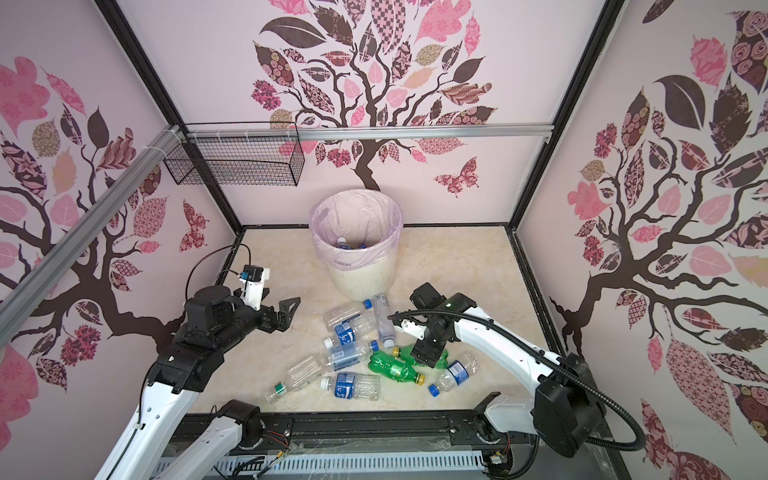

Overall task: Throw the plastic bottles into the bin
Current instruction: 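Lower the right gripper and close it on the green yellow-capped bottle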

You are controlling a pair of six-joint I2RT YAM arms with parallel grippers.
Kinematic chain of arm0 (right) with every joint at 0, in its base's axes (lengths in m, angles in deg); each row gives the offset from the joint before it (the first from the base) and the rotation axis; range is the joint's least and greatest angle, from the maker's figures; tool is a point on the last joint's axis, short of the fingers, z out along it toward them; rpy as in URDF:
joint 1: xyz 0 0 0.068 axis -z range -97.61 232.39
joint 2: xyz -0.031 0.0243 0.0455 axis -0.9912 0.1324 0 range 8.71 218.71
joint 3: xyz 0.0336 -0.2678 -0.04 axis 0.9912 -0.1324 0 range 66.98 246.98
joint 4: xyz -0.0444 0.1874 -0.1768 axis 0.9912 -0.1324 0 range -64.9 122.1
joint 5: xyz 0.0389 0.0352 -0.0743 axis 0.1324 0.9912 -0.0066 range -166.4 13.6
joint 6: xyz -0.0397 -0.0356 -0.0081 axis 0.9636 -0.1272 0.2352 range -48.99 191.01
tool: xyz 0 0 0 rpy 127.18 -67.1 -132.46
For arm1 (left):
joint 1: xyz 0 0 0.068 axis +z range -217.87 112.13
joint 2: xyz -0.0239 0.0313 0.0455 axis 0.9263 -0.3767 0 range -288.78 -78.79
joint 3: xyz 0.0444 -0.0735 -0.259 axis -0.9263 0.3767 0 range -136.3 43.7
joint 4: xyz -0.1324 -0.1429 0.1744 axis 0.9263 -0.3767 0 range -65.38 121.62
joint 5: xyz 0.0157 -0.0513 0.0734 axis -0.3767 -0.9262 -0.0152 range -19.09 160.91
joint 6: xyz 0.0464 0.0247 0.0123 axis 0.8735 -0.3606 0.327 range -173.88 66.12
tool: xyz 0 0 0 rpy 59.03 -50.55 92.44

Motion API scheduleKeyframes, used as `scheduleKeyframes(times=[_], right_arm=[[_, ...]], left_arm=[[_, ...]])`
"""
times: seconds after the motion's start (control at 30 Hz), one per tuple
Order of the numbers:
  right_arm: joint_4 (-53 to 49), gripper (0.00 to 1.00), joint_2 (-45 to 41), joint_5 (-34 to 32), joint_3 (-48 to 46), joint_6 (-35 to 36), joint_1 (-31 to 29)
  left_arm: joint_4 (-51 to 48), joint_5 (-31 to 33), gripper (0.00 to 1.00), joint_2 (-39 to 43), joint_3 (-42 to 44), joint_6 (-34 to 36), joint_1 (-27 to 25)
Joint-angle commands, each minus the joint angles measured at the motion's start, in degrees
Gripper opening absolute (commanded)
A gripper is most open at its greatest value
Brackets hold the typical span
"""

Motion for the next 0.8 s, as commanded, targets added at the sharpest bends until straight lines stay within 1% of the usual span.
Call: scheduleKeyframes(times=[0.0, 0.37, 0.53, 0.77], right_arm=[[1.6, 0.79, 2.2, -0.1, 0.5, -0.6, -0.3], [4.4, 0.78, 6.0, -1.0, -1.2, -0.7, -0.5], [5.4, 0.79, 6.6, -1.2, -2.2, -0.1, -0.6], [7.3, 0.79, 8.4, -3.3, -3.4, 0.4, -0.7]], left_arm=[[1.6, -1.4, 0.98, 0.4, 1.6, 0.1, 0.1], [1.7, -1.2, 0.98, 0.4, 1.9, 0.3, 0.1], [1.7, -1.2, 0.98, 0.2, 1.9, 0.4, 0.1], [1.7, -1.0, 0.98, 0.3, 1.8, 0.4, 0.2]])
